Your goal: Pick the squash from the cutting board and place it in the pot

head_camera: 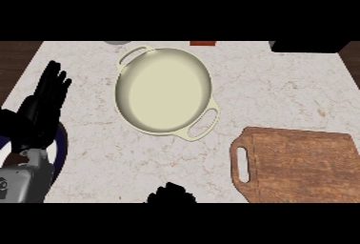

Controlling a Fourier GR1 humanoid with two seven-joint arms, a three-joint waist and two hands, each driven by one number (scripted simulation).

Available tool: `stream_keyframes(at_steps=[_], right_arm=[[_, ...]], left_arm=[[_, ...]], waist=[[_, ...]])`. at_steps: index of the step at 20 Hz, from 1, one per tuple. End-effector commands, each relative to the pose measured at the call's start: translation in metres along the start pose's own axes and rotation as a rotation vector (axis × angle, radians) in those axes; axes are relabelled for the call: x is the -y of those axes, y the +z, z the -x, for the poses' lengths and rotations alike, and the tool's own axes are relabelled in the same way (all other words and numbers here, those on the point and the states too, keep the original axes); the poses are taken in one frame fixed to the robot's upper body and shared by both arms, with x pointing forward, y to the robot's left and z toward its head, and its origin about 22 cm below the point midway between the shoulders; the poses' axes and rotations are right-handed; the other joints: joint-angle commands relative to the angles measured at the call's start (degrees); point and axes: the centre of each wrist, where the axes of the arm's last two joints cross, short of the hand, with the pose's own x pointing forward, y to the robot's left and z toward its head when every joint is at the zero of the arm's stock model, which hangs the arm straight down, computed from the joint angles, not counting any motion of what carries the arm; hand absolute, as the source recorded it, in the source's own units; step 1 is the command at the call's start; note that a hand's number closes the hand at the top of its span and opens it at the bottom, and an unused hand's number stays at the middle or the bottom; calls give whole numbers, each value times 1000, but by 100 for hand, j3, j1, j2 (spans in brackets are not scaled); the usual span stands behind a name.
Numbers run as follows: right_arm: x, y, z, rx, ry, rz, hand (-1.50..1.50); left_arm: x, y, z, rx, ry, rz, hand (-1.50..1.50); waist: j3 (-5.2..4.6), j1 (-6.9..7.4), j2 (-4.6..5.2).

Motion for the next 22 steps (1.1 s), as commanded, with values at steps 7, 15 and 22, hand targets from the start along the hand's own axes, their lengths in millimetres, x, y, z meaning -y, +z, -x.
stream_keyframes(at_steps=[7,15,22], right_arm=[[55,-54,-22,-87,-239,151,150],[67,-141,22,-166,-5,252,150],[78,-218,66,-218,175,259,150]], left_arm=[[6,4,4,24,-6,39,0],[9,-3,-3,13,-13,28,0],[7,-10,-2,37,-14,36,0]], waist=[[1,184,86],[-3,124,66],[1,158,106]])
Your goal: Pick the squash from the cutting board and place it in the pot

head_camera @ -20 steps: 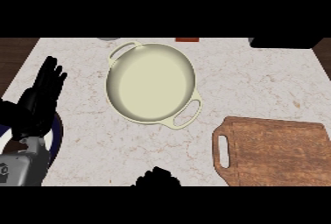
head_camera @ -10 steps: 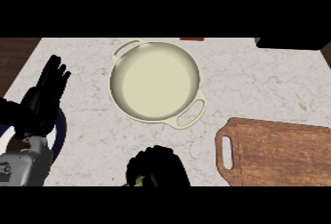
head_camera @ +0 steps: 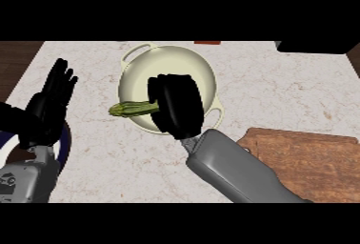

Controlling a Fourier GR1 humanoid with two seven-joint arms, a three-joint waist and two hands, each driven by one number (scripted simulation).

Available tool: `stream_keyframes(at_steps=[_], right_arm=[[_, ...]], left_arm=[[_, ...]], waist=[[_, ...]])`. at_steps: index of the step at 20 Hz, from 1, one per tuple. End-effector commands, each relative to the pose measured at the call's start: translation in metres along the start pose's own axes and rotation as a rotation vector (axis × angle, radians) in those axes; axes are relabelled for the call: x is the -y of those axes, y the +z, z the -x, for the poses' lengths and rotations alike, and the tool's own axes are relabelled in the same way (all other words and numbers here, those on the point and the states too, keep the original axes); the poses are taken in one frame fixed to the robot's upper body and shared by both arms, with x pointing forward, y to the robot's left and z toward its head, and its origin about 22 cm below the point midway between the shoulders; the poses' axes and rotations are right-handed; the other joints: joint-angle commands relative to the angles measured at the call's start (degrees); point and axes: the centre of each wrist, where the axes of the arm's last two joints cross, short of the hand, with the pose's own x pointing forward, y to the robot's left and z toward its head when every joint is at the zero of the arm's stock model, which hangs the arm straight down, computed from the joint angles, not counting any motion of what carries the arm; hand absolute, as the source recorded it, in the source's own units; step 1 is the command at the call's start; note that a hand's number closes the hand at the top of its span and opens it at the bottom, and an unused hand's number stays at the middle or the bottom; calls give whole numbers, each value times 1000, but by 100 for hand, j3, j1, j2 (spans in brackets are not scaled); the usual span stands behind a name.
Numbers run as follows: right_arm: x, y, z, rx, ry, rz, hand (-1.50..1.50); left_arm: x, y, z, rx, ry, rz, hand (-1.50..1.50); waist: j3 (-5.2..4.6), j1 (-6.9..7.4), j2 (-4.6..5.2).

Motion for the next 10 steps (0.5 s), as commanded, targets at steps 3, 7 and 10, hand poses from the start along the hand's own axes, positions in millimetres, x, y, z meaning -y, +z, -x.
stream_keyframes(at_steps=[3,7,10], right_arm=[[-14,-55,23,-22,62,-12,150],[-31,-51,57,-112,-29,-103,150],[-34,-55,63,-202,-69,-181,-150]], left_arm=[[-2,-8,-4,-6,27,-3,0],[5,1,-2,16,-3,26,0],[14,-6,-19,13,21,29,0]], waist=[[3,7,3],[7,158,62],[9,167,49]])
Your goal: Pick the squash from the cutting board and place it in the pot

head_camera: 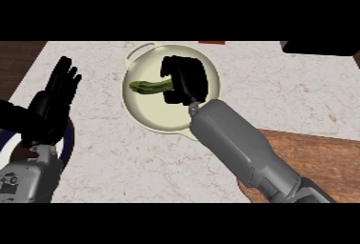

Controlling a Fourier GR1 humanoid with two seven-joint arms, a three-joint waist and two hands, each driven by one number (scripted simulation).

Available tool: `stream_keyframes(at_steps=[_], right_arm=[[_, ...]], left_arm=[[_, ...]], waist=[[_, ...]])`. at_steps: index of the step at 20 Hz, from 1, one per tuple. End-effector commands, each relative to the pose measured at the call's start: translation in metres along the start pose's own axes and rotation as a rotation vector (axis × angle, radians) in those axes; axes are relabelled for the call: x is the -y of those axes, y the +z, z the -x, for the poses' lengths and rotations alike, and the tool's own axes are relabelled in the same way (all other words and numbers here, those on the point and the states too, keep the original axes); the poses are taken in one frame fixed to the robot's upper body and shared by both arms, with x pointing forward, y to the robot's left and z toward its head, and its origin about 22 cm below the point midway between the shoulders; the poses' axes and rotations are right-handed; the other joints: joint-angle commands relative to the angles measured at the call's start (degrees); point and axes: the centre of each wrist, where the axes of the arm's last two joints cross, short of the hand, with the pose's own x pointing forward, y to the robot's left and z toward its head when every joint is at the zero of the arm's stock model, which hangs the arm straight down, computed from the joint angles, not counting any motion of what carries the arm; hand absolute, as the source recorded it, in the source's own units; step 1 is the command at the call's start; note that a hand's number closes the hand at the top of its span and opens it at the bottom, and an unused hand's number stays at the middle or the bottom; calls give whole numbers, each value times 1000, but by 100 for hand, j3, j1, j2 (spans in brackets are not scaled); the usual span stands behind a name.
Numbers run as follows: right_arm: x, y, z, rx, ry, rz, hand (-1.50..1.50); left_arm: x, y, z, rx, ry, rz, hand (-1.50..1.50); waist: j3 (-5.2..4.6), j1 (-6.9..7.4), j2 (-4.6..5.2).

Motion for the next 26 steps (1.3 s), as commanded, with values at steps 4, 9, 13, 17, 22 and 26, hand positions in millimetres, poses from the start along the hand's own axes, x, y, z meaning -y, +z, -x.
stream_keyframes(at_steps=[4,9,13,17,22,26], right_arm=[[-11,-3,26,-41,-181,-163,-150],[-5,-2,38,4,-466,-105,-150],[7,-13,46,-2,-656,-30,-150],[16,-27,49,-7,-791,-33,-150],[27,-32,107,-14,-832,-38,-150],[39,-41,117,5,-851,-75,-150]], left_arm=[[11,-4,-1,15,-8,33,0],[1,-3,-6,18,-10,29,0],[0,-5,-4,8,13,23,0],[-8,-1,2,-2,-10,-8,0],[-27,8,6,-16,-16,-36,0],[-14,-7,16,-19,-5,-43,0]], waist=[[6,256,86],[19,229,63],[13,110,43],[6,-24,-10],[3,-156,-38],[1,-264,-52]])
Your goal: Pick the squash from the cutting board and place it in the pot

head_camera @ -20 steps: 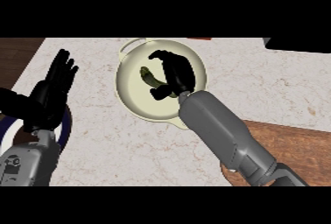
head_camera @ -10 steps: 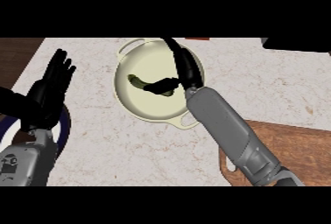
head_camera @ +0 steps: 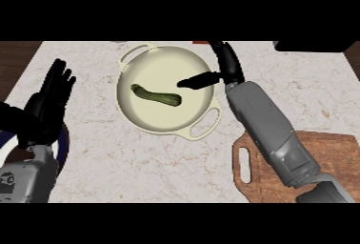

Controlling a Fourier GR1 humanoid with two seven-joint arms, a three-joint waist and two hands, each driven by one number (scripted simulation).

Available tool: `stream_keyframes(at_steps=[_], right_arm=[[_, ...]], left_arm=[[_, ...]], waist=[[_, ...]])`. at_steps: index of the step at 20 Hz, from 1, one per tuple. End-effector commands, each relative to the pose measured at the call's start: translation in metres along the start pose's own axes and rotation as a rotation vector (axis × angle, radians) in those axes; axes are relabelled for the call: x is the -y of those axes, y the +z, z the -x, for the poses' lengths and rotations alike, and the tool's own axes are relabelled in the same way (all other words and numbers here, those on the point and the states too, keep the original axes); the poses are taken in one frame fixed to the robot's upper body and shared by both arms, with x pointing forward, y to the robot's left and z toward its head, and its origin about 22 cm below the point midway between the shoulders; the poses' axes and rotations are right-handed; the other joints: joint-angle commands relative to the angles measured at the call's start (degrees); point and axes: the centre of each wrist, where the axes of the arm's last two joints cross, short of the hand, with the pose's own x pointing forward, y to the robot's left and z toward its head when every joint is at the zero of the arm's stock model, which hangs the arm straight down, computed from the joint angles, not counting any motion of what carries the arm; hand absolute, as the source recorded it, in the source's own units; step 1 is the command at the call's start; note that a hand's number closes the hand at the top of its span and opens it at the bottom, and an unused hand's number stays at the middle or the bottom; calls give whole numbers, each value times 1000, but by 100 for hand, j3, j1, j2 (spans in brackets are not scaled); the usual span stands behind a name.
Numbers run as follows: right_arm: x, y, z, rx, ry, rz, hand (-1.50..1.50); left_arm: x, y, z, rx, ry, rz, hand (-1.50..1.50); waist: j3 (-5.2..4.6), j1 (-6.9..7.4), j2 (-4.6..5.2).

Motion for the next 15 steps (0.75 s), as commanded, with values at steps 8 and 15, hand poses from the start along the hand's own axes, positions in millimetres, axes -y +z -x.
stream_keyframes(at_steps=[8,15], right_arm=[[86,2,22,-10,-13,-55,-150],[101,5,27,12,-15,-58,-150]], left_arm=[[10,11,-8,-7,7,-7,0],[1,-3,-12,2,-3,-17,0]], waist=[[1,-42,-23],[0,-62,-13]])
